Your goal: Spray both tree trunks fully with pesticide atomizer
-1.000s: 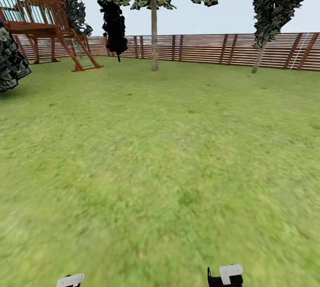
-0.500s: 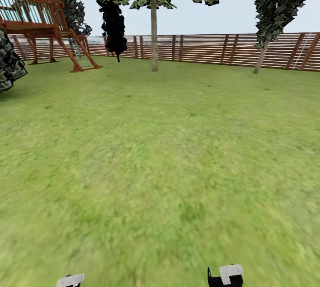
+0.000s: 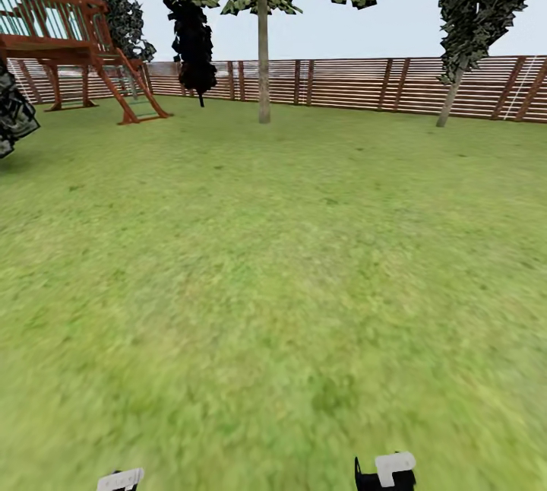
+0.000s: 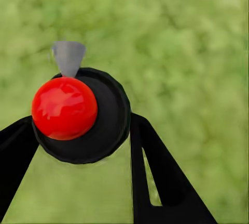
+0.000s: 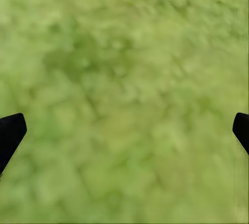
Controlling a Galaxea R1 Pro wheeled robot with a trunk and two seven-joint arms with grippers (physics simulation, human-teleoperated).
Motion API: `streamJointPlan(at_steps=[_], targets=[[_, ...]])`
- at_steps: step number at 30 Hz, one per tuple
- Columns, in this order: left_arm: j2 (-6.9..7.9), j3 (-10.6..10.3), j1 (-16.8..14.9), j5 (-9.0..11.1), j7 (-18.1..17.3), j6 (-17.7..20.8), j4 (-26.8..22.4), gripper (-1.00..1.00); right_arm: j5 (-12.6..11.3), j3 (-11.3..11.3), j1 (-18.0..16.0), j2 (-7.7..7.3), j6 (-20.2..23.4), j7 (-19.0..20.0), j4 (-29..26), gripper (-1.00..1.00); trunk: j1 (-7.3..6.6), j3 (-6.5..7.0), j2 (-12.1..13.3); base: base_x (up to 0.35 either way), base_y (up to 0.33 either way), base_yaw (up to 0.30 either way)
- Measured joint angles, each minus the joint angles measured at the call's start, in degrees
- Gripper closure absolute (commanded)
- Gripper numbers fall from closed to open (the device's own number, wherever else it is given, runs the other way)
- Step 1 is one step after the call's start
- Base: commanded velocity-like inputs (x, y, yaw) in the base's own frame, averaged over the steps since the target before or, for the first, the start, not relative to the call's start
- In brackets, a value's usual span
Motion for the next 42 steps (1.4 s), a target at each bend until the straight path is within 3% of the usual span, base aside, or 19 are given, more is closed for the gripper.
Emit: streamJointPlan(at_steps=[42], targets=[[0.06,0.0,0.0,0.1,0.0,0.0,0.0,1.00,0.0,0.0,0.0,0.00,0.0,0.0,0.0,-1.00,0.00,0.00,0.0,0.338,0.000,0.000]])
